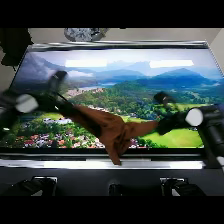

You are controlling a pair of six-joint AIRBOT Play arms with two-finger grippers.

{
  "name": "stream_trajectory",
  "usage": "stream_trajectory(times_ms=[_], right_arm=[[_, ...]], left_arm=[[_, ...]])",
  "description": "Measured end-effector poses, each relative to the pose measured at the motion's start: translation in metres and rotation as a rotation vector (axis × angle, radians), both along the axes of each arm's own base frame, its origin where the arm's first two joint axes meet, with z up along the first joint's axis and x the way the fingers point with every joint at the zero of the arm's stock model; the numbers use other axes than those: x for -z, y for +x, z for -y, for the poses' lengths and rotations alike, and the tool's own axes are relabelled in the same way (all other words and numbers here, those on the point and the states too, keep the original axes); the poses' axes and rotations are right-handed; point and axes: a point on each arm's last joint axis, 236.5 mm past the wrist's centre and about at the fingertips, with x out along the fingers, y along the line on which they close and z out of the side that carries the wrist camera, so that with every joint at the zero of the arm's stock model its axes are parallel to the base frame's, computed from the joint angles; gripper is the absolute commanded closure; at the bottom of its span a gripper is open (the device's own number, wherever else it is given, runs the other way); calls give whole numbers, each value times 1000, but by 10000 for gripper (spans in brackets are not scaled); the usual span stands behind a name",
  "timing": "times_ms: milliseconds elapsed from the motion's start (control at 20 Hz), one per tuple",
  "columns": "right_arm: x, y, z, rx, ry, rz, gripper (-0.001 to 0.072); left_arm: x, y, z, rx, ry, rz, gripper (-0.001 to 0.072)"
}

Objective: Fold the shirts.

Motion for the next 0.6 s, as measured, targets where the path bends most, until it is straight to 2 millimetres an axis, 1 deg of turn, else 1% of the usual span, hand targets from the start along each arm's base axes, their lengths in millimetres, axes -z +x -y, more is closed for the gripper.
stream_trajectory(times_ms=[50,100,150,200,250,300,350,450,550,600], right_arm=[[-43,17,21,21,-84,110,666],[-93,31,41,48,-164,234,666],[-142,38,59,89,-224,346,666],[-192,39,76,136,-269,461,667],[-239,35,86,176,-288,569,667],[-278,28,94,209,-296,661,667],[-315,18,102,245,-305,749,667],[-368,-5,115,301,-310,880,667],[-397,-27,124,342,-309,955,666],[-402,-36,128,358,-310,961,667]], left_arm=[[-44,11,-13,-41,-14,102,678],[-96,18,-27,-86,-39,220,677],[-148,19,-39,-123,-69,339,677],[-192,14,-49,-149,-99,435,678],[-237,4,-58,-169,-133,537,677],[-272,-9,-66,-184,-158,618,677],[-302,-23,-74,-199,-179,693,677],[-342,-48,-91,-233,-203,795,677],[-363,-68,-104,-266,-217,856,678],[-368,-74,-108,-277,-221,867,677]])
